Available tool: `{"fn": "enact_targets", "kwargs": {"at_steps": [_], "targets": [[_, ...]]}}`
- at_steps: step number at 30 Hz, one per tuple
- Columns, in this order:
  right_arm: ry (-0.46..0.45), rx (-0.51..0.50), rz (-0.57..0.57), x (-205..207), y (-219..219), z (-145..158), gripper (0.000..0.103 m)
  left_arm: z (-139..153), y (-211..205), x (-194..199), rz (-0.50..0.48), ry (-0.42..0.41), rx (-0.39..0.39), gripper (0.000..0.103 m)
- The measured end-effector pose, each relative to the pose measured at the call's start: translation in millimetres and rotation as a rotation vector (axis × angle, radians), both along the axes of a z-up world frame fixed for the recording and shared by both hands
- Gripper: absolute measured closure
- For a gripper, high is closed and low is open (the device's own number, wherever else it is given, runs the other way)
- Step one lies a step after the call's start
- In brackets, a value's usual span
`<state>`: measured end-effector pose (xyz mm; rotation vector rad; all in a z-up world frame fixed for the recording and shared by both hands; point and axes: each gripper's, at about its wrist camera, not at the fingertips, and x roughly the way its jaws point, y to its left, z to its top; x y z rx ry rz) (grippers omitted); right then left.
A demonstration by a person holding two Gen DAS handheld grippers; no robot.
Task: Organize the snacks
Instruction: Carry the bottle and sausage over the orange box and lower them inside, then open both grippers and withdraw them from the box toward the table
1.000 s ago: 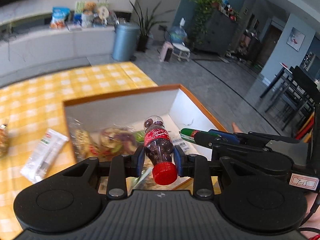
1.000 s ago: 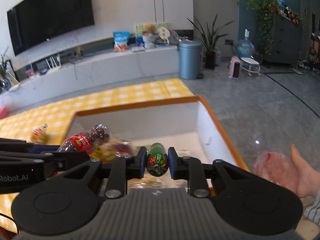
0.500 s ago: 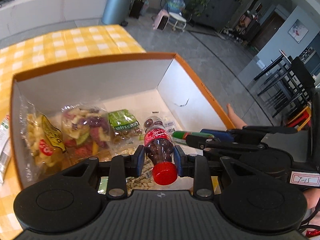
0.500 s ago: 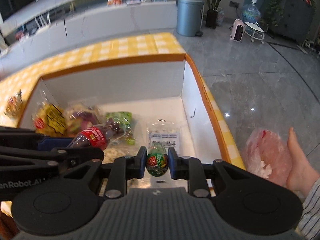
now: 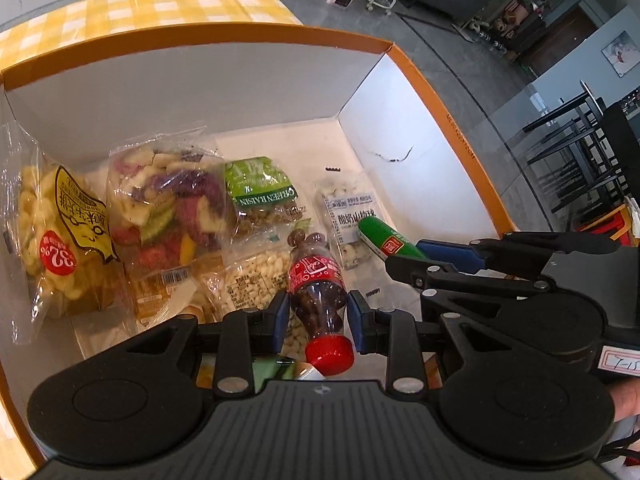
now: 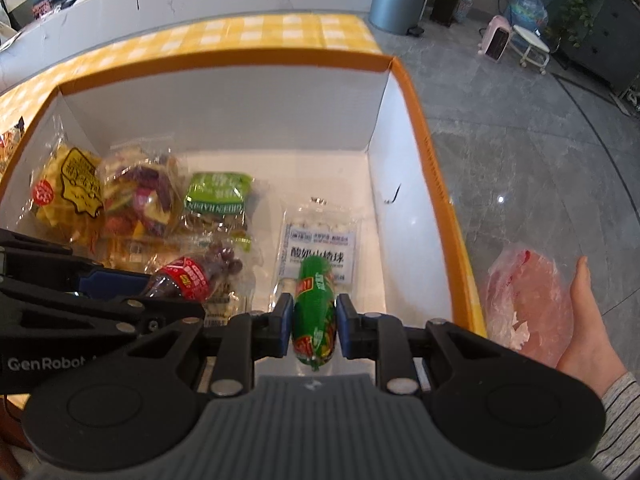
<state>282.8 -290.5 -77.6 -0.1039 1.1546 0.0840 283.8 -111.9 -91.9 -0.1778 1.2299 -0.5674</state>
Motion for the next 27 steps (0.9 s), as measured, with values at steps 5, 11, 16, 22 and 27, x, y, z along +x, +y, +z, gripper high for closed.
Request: {"fn": "enact_targets", "kwargs": {"at_steps": [5, 11, 16, 22, 27], "targets": [[-0.021, -0.033, 0.023, -3, 6, 4, 0.082, 5, 0, -2, 0.004, -0.008, 0.009, 0.066], [-0.039, -0.048, 0.033, -6, 10, 12, 0.074, 9, 9, -4, 0.029, -0.007, 0.01, 0.057], [-0.056, -0.045, 0.022, -10, 9, 20, 0.064, 21, 15, -9, 0.031, -0.028, 0.02, 0.046], [-0.114, -0.011, 0.01, -23, 8, 40, 0.058, 43, 26, -24, 0.036, -0.096, -0.003, 0.045], [-0.197, 0.019, 0.006, -41, 17, 61, 0.052, 67, 46, -48, 0.08, -0.197, -0.034, 0.045]]}}
